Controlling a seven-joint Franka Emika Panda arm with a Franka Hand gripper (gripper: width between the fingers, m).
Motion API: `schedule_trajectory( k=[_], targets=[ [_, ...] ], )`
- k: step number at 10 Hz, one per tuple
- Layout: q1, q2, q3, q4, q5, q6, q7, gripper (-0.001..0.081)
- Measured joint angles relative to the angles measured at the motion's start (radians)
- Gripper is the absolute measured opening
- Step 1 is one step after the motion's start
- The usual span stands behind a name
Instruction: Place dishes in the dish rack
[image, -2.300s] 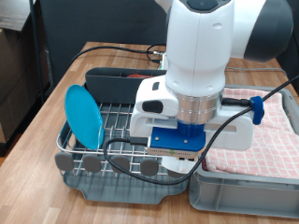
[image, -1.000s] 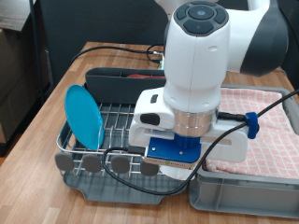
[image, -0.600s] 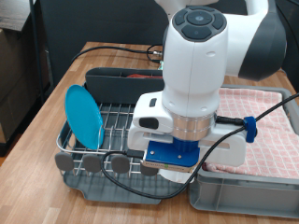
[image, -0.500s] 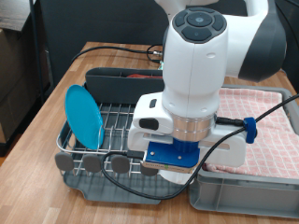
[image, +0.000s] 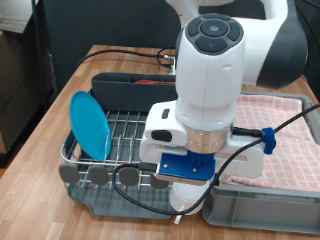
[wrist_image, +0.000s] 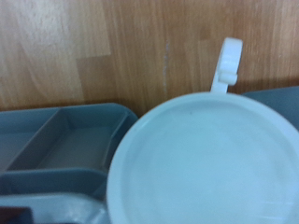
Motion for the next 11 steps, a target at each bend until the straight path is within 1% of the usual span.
schedule_trajectory(
  k=[1,2,3,4,6,8,11],
  targets=[
    [-0.003,0.0,0.003,0.019,0.004,-0.032,0.0,0.0639],
    [-0.005,0.0,0.004,0.037,0.007,-0.061,0.0,0.0759],
    [-0.007,0.0,0.004,0.053,0.009,-0.076,0.0,0.0759],
    [-0.007,-0.003,0.002,0.066,0.01,-0.092,0.002,0.0792],
    [-0.007,-0.021,-0.002,0.084,0.01,-0.117,0.011,0.0801],
    [-0.006,-0.059,-0.005,0.092,0.009,-0.141,0.029,0.0803],
    [-0.001,-0.09,-0.014,0.133,0.0,-0.196,0.043,0.0803]
  ],
)
